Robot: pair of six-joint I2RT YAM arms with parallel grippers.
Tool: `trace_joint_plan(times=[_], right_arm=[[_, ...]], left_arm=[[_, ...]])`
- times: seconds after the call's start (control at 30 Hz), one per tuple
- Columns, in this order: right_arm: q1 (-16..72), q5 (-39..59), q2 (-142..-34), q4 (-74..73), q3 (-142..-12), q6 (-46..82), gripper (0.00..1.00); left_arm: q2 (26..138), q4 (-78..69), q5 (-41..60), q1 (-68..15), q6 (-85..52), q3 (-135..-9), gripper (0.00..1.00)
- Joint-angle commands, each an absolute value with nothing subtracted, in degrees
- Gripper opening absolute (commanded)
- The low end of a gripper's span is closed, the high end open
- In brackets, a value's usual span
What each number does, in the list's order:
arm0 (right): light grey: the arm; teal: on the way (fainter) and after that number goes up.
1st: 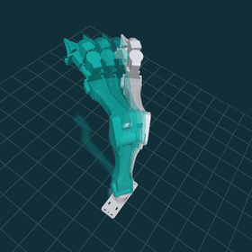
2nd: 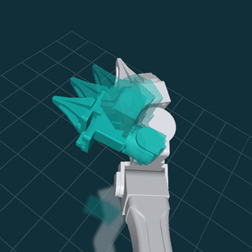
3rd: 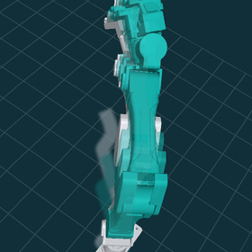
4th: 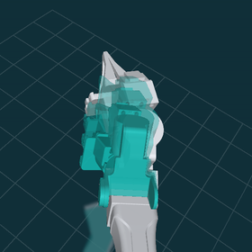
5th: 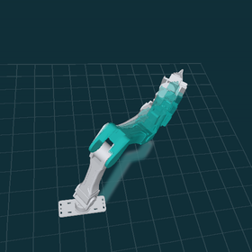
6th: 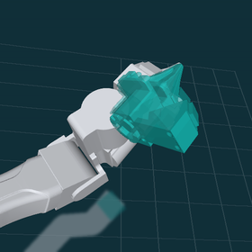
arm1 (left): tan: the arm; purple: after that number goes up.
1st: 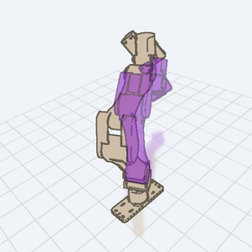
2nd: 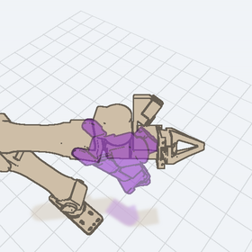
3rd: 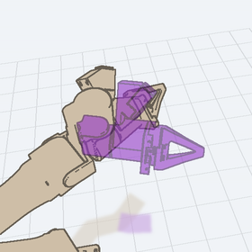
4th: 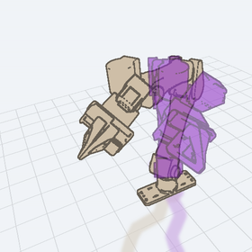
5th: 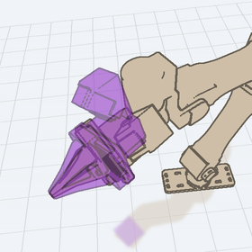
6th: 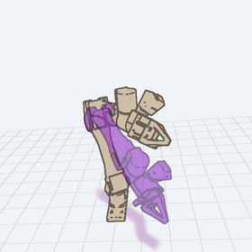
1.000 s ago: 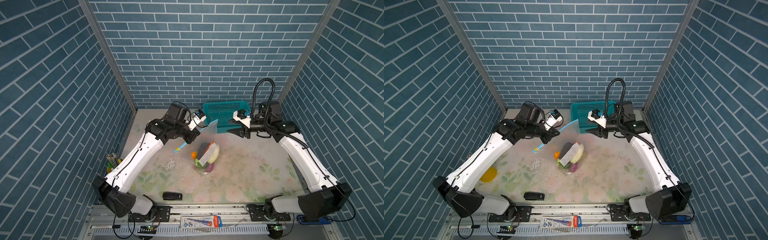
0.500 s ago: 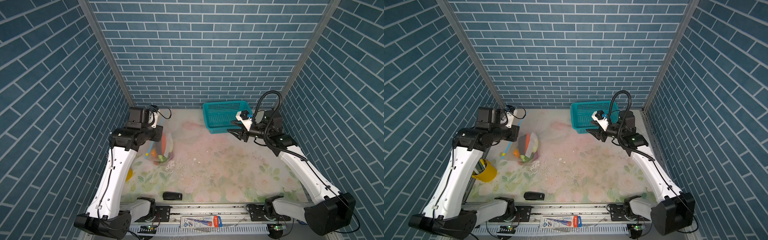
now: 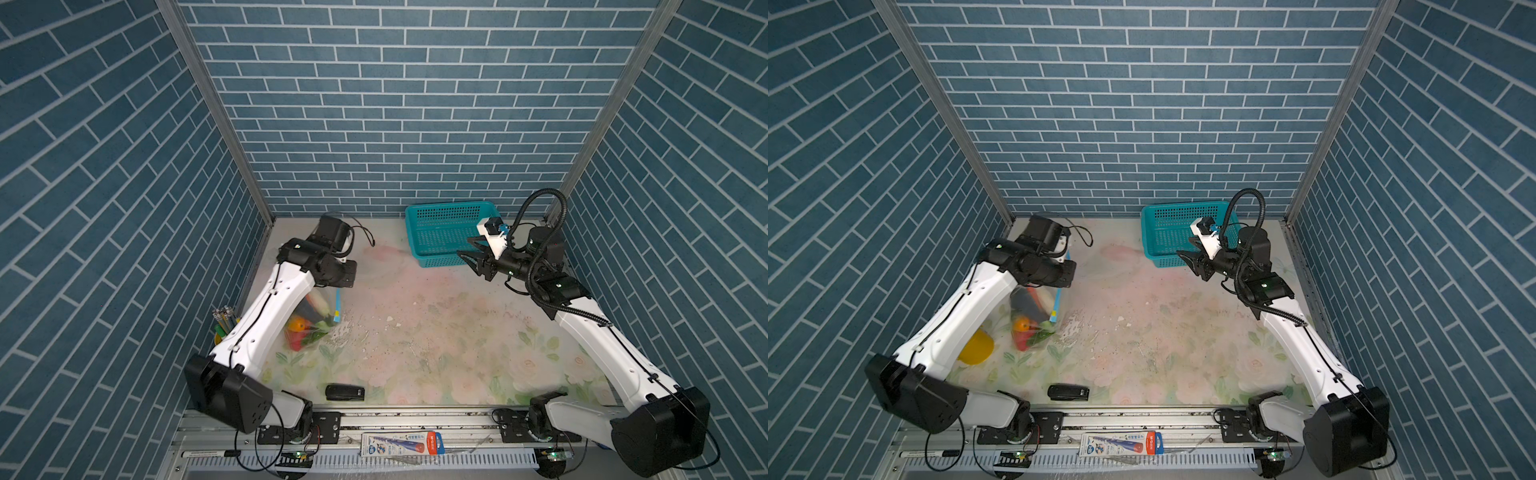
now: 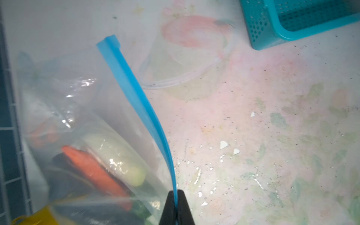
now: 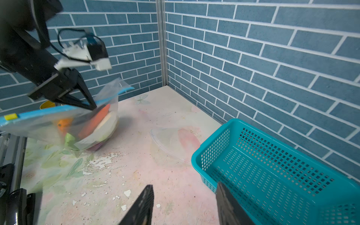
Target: Place the food in the zip-top bag and seal the zipper
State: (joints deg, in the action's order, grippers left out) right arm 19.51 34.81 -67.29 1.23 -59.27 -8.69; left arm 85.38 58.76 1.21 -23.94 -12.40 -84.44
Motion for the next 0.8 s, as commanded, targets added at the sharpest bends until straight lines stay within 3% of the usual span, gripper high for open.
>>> trace_joint_plan(times=[0.0,0.3,0.6,0.67,0.77], right_arm=[[19.6,33.02,-65.21,-0.26,-57.4,-6.1,0.52],[19.36,29.29,-61.71,0.43,-54.74,-6.59,0.52],[19.07,27.87,-61.96,0.7,-54.49,-6.51,0.53],[19.07,27.73,-62.24,0.64,-54.4,-6.42,0.53],[18.98,27.43,-62.62,0.62,-54.22,-6.42,0.53]], left_arm=[[92.11,53.36,4.81,-28.78,-17.38,-85.74,0.0],[104.95,43.11,9.21,-38.65,-23.86,-87.49,0.0],[108.32,27.76,12.13,-41.79,-32.88,-81.55,0.0],[108.1,24.78,12.12,-42.09,-34.67,-79.86,0.09],[107.19,20.19,12.44,-42.73,-36.2,-77.56,0.38]])
